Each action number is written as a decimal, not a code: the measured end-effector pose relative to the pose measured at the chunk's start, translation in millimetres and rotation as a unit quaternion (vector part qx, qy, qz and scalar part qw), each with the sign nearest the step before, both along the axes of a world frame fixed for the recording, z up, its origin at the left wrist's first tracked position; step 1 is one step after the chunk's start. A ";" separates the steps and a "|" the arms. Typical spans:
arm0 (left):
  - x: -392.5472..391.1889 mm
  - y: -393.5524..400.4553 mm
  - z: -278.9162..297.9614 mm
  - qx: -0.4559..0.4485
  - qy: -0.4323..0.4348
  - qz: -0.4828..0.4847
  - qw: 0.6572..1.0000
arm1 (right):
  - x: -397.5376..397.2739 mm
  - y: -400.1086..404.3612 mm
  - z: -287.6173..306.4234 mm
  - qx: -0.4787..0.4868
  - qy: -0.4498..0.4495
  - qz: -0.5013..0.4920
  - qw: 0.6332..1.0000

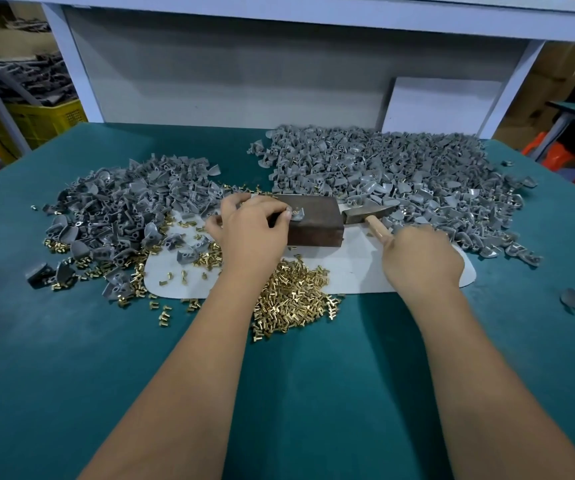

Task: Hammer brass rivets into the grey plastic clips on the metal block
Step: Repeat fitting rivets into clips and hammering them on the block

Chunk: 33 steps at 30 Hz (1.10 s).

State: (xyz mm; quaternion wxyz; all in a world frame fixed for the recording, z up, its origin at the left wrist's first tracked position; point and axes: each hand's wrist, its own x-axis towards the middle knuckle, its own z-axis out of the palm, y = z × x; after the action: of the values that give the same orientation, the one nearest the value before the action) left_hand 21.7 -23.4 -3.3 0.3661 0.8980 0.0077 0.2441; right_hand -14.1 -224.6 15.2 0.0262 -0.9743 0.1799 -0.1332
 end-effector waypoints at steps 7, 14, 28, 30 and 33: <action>-1.6 -0.5 -0.1 -0.009 -0.009 -0.001 1.000 | 7.1 11.1 0.8 0.053 -0.002 0.033 0.998; -2.5 -0.4 0.0 -0.017 -0.006 0.007 1.000 | 1.9 10.6 29.3 0.207 -0.120 0.079 0.968; -3.1 -1.5 2.3 0.010 -0.002 0.009 1.000 | -7.5 53.2 38.3 0.122 -0.058 0.204 0.970; -3.7 -3.1 1.8 0.014 -0.010 0.026 1.000 | -9.0 48.3 40.1 0.132 -0.066 0.202 0.968; -3.4 -4.3 1.0 0.016 -0.017 0.041 0.999 | -7.6 45.3 44.8 0.144 -0.107 0.196 0.964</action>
State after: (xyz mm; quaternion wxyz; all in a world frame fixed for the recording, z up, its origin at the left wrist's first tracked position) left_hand 18.3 -27.7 -2.3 0.3415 0.8984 0.0348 0.2739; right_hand -21.7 -179.3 60.0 0.2109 -0.9565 -0.0011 -0.2018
